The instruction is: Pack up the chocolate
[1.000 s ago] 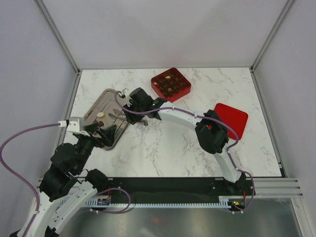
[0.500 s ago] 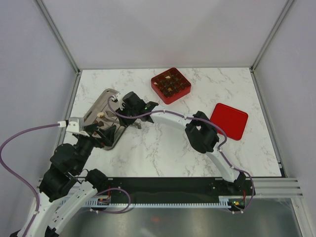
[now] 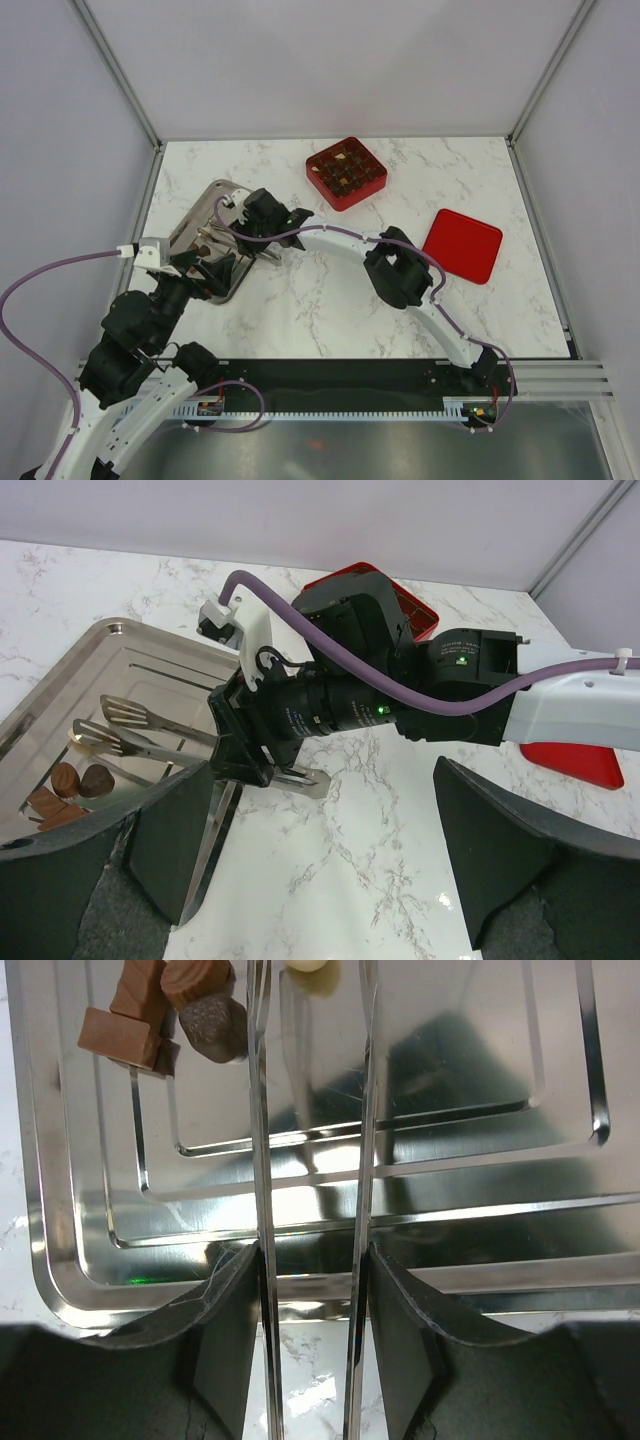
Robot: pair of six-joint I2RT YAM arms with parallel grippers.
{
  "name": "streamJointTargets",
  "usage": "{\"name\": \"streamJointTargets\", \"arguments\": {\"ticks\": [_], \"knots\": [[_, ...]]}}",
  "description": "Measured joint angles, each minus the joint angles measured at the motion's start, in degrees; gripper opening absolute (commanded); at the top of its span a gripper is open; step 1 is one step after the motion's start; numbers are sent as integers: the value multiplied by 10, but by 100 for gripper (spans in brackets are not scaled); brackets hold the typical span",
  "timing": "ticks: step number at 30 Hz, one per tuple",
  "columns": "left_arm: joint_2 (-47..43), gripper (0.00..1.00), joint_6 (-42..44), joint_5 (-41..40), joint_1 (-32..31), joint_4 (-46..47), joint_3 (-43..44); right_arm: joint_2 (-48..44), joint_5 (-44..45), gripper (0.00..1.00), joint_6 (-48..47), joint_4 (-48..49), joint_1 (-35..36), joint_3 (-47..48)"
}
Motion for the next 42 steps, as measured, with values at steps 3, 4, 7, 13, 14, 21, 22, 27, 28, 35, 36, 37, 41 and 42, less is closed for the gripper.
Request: {"name": "streamJointTargets", "arguments": {"ticks": [3,4,7,13,14,21,22,27,28,35,36,37,41,42], "knots": [[0,100,0,0,0,0,0,2,1,51,2,4,2,7],[0,100,0,0,0,0,0,2,1,50,3,5,3,9],[0,100,0,0,0,0,0,2,2,49,6,10,4,14],[0,100,0,0,0,0,0,2,11,43,10,16,5,14],[0,100,0,0,0,0,0,2,14,42,10,17,6,14],[-2,100,0,0,0,0,0,-20,17,36,18,37,3,-38],[-2,100,0,0,0,0,0,-30,16,36,21,42,2,-53],[-4,100,0,0,0,0,0,-95,6,34,42,49,-10,-119],[-4,100,0,0,0,0,0,-110,3,34,45,51,-17,-129],[-4,100,0,0,0,0,0,-235,5,33,60,63,-80,-206],[-4,100,0,0,0,0,0,-254,11,34,60,63,-93,-218],[-4,100,0,0,0,0,0,-273,21,34,59,61,-107,-229],[-4,100,0,0,0,0,0,-325,74,33,56,31,-168,-248],[-4,100,0,0,0,0,0,-334,92,34,54,20,-184,-248]]}}
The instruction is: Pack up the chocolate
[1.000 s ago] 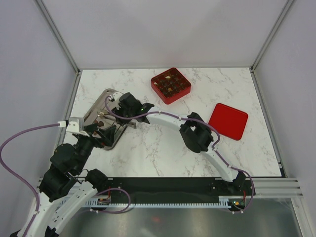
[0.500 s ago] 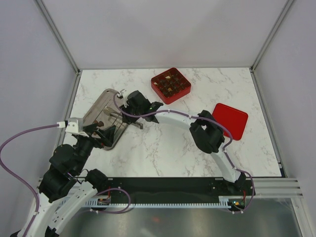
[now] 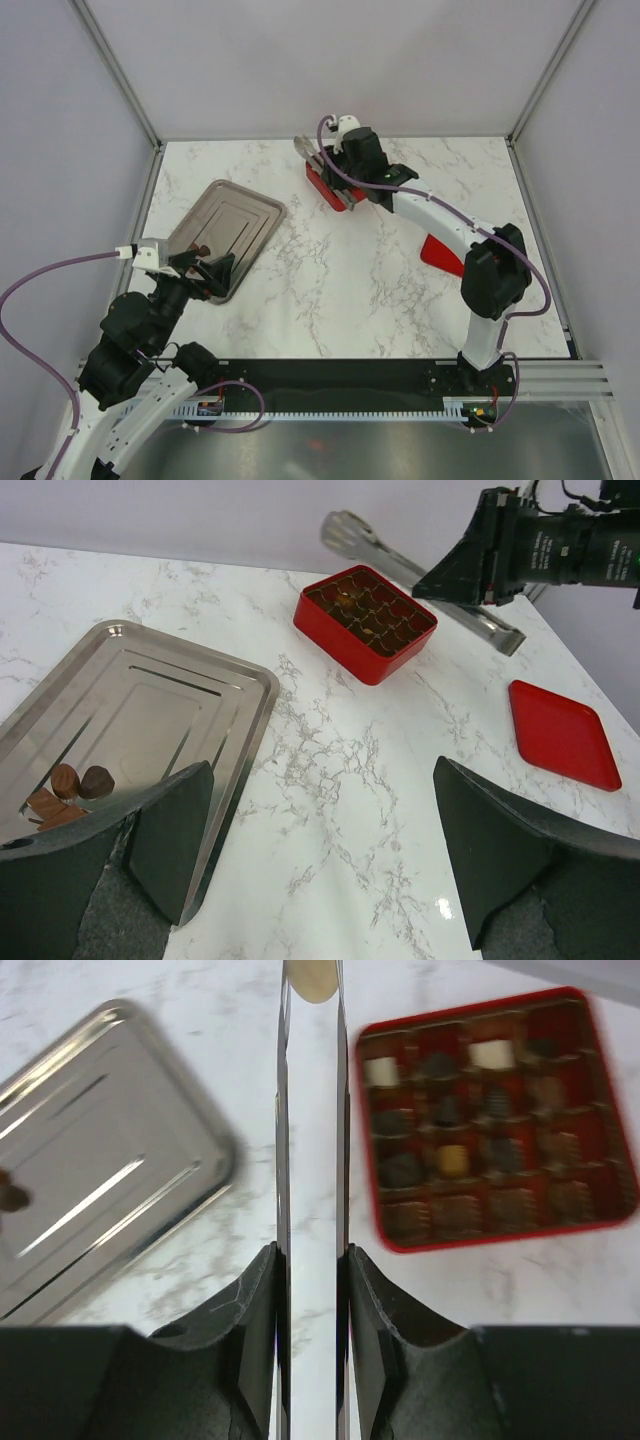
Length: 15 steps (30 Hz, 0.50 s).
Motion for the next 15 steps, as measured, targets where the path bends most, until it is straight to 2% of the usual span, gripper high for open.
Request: {"name": "streamJointTargets", "arguments": {"ticks": [8,15], "knots": [[0,100,0,0,0,0,0,-12,100,34,-12,-83,-99,-10],[0,100,0,0,0,0,0,-8,114,34,-10,-116,-121,-17]]}}
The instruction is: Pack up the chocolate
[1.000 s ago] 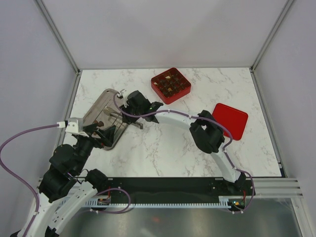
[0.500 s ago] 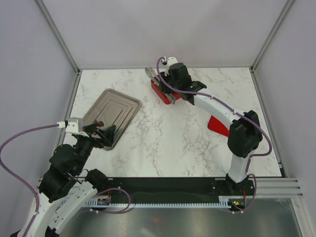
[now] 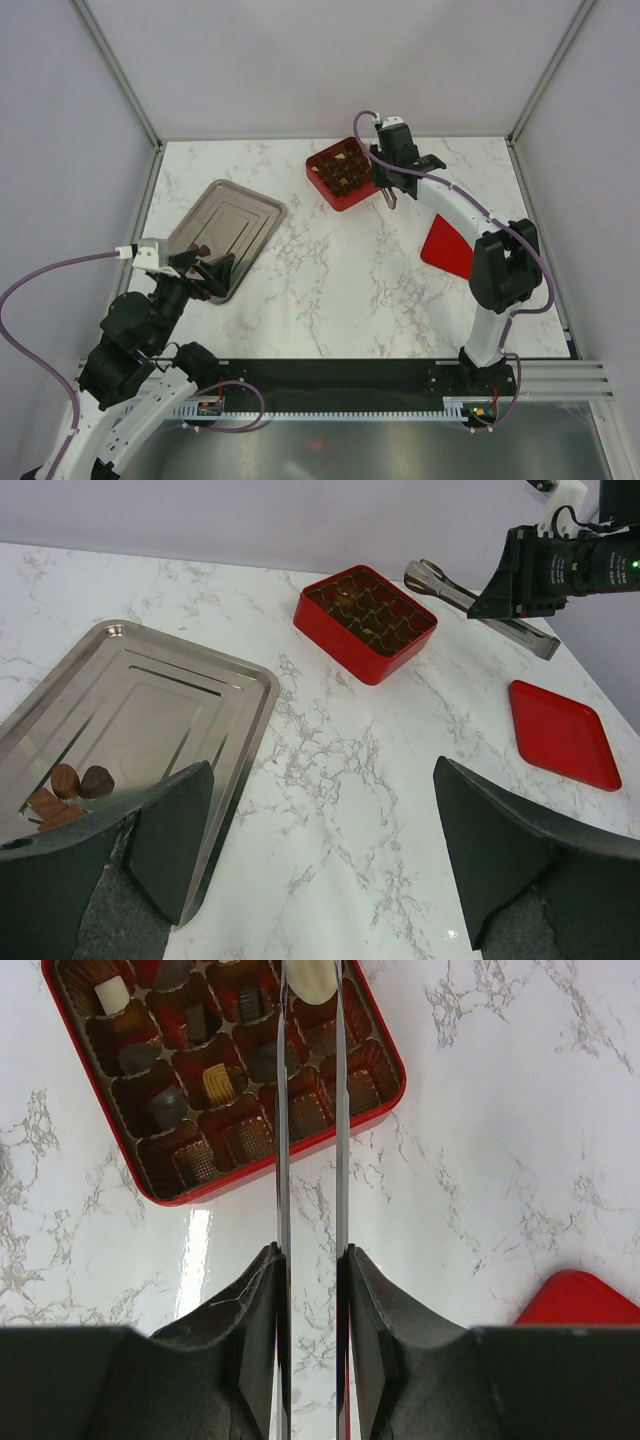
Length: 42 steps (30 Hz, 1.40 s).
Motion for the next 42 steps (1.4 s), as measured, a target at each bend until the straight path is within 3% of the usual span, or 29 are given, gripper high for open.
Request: {"name": "streamJointTargets", "arguments": {"ticks": [12,31,42], "knots": [[0,100,0,0,0,0,0,35,0,36,1,-5,-7,0],[9,100,0,0,0,0,0,55,3,49,-4,-9,-8,25],[9,100,0,0,0,0,0,49,-12,47,-5,-25,-3,32]]}}
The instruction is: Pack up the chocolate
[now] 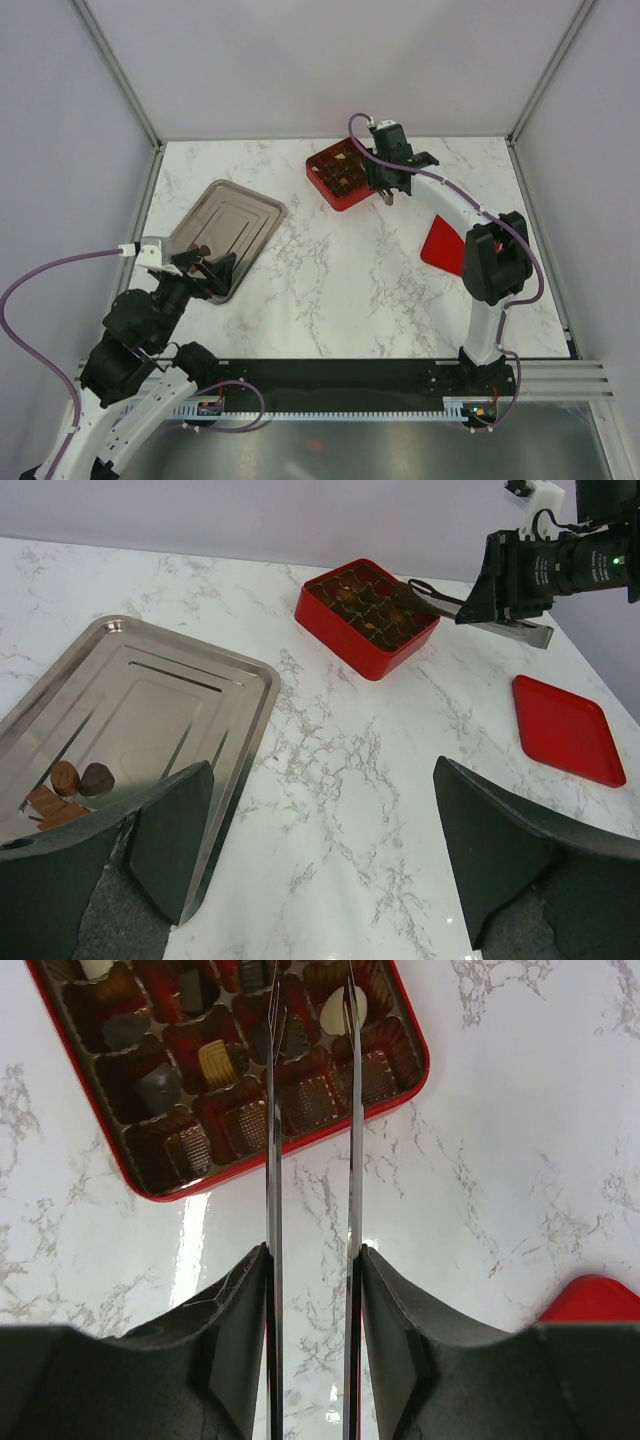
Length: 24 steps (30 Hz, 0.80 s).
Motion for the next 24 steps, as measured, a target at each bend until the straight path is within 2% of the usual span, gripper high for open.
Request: {"name": "streamJointTargets", "arguments": {"ticks": [7,13,20,24], "knots": [[0,100,0,9,0,0,0,-26,-36,47,0,-4,38,21],[-3,100,3,28,0,1,0,-22,-73,48,-6,25,137,43],[-15,100,7,53,0,14,-6,49,-134,51,-56,74,256,78],[-15,100,8,58,0,14,-6,113,-165,51,-76,83,290,114]]}}
